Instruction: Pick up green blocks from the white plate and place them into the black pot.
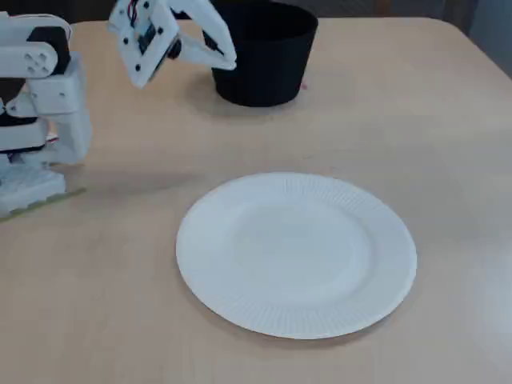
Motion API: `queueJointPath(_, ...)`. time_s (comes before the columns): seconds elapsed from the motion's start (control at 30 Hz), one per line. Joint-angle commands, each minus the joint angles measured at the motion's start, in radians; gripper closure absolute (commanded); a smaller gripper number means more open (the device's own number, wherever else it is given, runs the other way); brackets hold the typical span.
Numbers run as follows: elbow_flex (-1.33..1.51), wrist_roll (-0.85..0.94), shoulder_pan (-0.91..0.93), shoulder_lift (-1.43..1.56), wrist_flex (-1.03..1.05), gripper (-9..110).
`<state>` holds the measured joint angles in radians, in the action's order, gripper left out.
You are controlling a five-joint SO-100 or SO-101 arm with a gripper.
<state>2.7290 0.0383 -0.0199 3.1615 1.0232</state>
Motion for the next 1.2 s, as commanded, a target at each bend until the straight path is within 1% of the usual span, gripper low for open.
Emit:
queueJointPath(0.0,0.092,0.018,0.006,0.092,0.006,104)
queueJointPath(0.27,0.267,0.017,0.006,0.092,-0.025,104)
queueJointPath(0.33,0.27,0.041,-0.002,0.092,-0.028,104)
queueJointPath(0.7,0.273,0.035,0.008,0.092,-0.037,104)
queueJointPath(0.77,0.273,0.037,0.008,0.092,-0.037,100)
queueJointPath(0.87,0.273,0.055,0.008,0.092,-0.037,104)
queueJointPath(1.17,0.273,0.055,0.008,0.092,-0.037,104)
